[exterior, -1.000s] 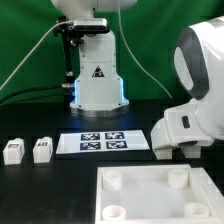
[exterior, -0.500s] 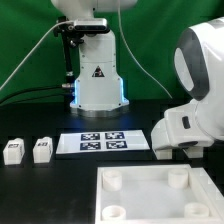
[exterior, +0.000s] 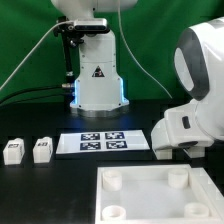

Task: Assemble one leg

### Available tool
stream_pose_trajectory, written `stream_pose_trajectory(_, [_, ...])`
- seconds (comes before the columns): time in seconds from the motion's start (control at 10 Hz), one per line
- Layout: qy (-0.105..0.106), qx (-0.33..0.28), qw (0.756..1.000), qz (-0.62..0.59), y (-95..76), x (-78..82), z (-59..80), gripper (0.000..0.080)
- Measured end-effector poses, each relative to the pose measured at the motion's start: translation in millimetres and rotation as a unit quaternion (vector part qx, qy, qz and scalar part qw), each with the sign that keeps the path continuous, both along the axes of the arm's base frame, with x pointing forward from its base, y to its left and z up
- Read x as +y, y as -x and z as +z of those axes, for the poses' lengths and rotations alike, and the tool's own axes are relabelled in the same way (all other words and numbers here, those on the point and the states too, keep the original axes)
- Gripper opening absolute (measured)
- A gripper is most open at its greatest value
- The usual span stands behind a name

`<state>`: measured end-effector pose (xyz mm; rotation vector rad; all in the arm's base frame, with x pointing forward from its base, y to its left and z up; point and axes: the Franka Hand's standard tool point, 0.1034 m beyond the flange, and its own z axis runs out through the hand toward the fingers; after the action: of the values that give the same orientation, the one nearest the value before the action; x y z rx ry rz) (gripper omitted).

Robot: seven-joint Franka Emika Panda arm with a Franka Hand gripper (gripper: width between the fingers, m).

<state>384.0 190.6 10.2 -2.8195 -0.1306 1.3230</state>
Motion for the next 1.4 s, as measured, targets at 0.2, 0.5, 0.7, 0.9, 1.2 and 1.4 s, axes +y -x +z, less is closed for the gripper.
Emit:
stream_pose_trajectory(0.2, [0.0, 0.0, 1.0, 0.0, -0.1, -0.1, 0.0, 0.029])
stream_pose_trajectory(0.5, [-0.023, -0.005, 1.0, 0.007, -26.3, -15.0, 40.2, 0.029])
stream_pose_trajectory(0.7, [-0.05, -0.064, 0.997, 0.006, -61.4, -32.0, 81.1, 0.029])
stream_pose_trajectory(0.9, [-0.054, -0.179, 0.982, -0.003, -83.7, -52.6, 130.1, 0.0291])
stream_pose_trajectory(1.2, [-0.054, -0.336, 0.94, -0.012, -97.3, -56.8, 141.5, 0.0291])
stream_pose_trajectory(1.4, [-0.058, -0.434, 0.899, -0.009, -102.8, -63.1, 143.5, 0.0291])
